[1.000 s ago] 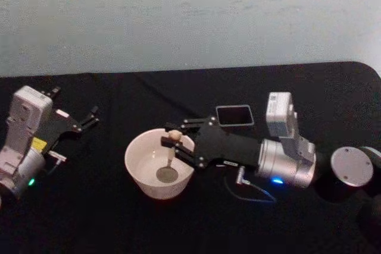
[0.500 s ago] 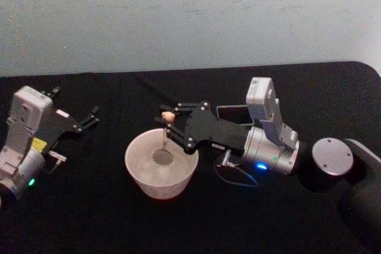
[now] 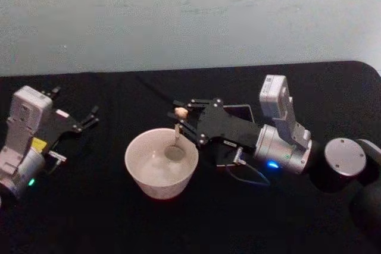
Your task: Pick up the stirring spoon with one hand, stir inside the cup, then place it back in its original position.
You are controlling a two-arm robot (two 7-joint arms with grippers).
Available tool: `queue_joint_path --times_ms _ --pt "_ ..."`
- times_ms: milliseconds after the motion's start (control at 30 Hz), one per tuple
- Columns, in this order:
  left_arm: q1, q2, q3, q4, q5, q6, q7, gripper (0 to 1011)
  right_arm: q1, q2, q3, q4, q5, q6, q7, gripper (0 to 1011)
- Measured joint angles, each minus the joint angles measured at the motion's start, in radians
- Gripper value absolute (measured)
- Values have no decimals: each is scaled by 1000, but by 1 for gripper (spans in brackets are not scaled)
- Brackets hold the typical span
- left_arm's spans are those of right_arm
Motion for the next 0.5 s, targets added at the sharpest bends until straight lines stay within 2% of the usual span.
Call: queue_joint_path --times_ms 300,500 --pt "0 0 0 0 0 0 0 1002 -42 46 5 -67 17 14 27 215" --pt "0 0 0 0 0 0 0 1001 -62 64 -4 -106 34 24 49 215"
